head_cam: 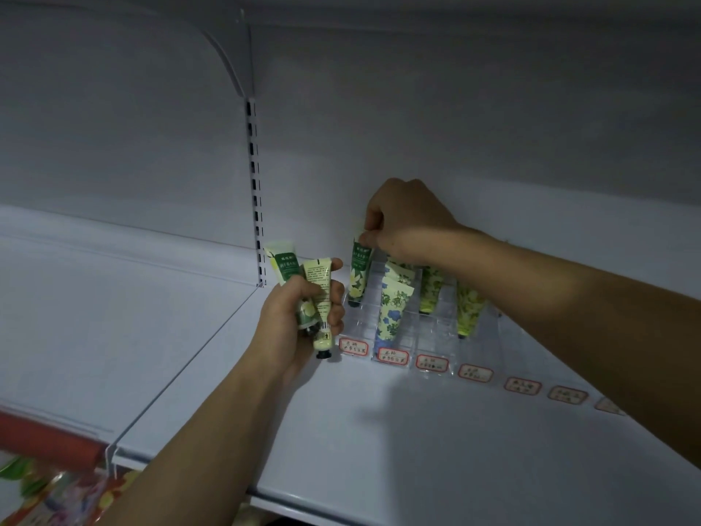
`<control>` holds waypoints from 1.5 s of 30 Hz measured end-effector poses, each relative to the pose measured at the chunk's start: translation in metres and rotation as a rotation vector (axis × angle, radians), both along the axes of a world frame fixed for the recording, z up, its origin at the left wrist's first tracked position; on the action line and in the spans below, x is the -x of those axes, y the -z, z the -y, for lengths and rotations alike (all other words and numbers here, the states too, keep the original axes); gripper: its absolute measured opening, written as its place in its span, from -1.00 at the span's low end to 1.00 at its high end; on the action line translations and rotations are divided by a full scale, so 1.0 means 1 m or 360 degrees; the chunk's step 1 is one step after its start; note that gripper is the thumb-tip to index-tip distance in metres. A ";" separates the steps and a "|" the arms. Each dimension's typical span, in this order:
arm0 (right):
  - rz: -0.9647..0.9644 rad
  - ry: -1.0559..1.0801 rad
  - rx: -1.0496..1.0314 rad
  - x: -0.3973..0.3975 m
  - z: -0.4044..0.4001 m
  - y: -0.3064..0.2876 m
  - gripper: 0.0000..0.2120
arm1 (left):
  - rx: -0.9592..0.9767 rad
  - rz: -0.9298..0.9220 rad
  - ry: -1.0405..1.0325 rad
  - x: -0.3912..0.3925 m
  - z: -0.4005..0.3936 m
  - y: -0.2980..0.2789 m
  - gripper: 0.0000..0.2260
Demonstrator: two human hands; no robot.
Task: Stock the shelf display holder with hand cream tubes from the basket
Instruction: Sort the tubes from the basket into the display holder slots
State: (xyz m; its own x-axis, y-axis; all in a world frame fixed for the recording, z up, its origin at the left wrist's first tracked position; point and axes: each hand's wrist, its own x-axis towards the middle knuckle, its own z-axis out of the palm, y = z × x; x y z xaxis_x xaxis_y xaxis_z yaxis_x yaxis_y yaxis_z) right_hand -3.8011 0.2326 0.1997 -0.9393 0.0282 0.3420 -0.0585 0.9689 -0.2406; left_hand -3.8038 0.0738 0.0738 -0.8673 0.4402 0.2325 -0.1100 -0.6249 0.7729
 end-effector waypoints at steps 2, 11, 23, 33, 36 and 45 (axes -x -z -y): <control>0.0003 0.0017 0.0021 0.000 0.001 0.000 -0.87 | -0.0015 -0.0021 0.0042 -0.002 0.000 0.000 -0.68; 0.0096 0.0026 -0.0050 -0.015 0.008 0.014 -0.83 | 0.0100 -0.0006 -0.0099 -0.005 -0.002 -0.002 -0.68; 0.0022 -0.0427 0.0317 -0.017 0.013 0.009 -0.68 | 0.0244 -0.0328 0.0071 -0.012 -0.003 -0.002 -0.53; -0.0102 -0.0252 0.0337 -0.018 0.003 -0.005 -0.60 | 0.0411 0.0122 -0.0680 0.009 0.011 0.001 -0.60; -0.0086 -0.0183 0.0131 -0.020 0.005 0.000 -0.58 | 0.0418 0.0143 -0.0725 0.012 0.009 0.006 -0.79; -0.0145 -0.0163 0.0015 -0.020 0.010 0.009 -0.63 | 0.0262 0.0133 -0.0580 0.005 0.006 0.000 -0.81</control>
